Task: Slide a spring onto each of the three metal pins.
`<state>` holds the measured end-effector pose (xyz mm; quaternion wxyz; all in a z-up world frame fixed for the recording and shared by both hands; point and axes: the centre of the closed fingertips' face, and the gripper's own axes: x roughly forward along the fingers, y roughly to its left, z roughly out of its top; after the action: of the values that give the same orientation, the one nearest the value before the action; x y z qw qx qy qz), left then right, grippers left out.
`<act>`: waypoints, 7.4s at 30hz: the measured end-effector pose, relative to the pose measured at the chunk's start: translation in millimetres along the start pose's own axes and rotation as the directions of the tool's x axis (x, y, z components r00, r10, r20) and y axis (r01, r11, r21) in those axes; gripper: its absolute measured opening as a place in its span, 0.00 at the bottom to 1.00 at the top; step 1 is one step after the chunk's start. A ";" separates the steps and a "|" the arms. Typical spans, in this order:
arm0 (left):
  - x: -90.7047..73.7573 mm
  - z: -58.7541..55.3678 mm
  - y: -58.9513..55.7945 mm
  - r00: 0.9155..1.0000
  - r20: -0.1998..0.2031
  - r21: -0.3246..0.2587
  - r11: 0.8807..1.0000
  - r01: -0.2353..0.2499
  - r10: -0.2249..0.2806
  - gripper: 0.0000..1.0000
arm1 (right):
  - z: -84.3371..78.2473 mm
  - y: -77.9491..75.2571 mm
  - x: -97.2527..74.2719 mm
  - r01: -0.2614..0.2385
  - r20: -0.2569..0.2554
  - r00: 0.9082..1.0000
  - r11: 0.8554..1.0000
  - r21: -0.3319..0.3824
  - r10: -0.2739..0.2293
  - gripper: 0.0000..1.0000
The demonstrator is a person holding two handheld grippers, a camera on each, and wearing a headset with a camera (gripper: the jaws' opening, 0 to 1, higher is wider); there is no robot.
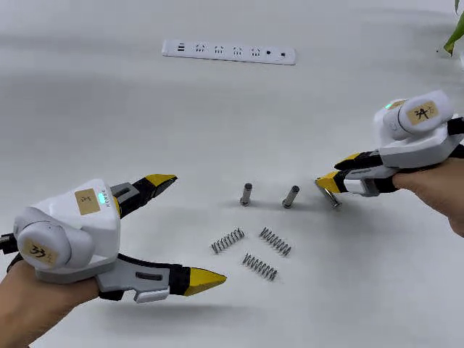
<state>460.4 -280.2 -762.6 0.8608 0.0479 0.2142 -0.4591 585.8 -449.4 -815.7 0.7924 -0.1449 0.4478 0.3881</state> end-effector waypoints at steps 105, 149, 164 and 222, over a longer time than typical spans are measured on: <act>-0.5 0.5 2.4 0.999 0.034 -0.047 0.999 -0.008 0.010 1.00 | -4.8 4.6 0.7 0.056 -0.041 0.998 0.997 0.056 -0.054 0.09; 3.6 1.9 -3.4 1.000 0.023 -0.031 0.999 0.010 -0.009 0.99 | -14.0 8.8 -27.4 0.069 0.115 0.990 0.996 0.065 -0.076 0.09; 4.6 4.7 -7.9 1.000 0.020 -0.028 0.999 0.016 -0.015 0.99 | -21.3 14.2 -36.5 0.074 0.118 0.990 0.996 0.055 -0.080 0.09; 6.5 8.9 -13.7 1.000 0.016 -0.008 1.000 0.018 -0.018 0.98 | -20.7 20.4 -54.3 0.053 0.169 0.984 0.998 0.024 -0.056 0.32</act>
<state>455.4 -295.6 -755.6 0.8584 0.0389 0.2095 -0.4666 542.1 -474.3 -780.2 0.8392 -0.1160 0.3784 0.3730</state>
